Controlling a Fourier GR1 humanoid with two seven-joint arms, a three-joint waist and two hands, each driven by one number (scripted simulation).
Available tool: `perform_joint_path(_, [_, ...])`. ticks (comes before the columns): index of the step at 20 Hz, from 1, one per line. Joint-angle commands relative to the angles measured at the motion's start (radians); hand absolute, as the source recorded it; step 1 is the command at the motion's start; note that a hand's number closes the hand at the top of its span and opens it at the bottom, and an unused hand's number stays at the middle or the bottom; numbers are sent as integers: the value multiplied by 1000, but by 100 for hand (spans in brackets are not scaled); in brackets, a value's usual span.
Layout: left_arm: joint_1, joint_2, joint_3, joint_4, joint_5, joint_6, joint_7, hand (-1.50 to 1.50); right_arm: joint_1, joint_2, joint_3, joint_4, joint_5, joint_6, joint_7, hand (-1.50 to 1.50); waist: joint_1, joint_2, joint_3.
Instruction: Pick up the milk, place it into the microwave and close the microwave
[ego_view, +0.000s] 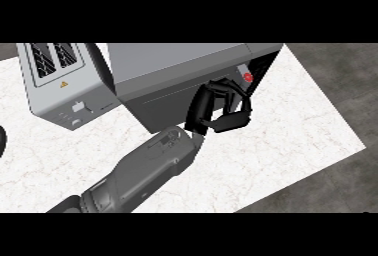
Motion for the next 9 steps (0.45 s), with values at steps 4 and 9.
perform_joint_path(4, [-71, -2, 22, 98, 30, -26, -5, 150, 23, -31, -9, -22, -33, 31, 10, -150, -9, 15, 0])
perform_joint_path(9, [-82, -2, 16, 103, 55, -25, -10, 150, 32, -43, -18, -32, -40, 41, 13, -150, -21, 15, 2])
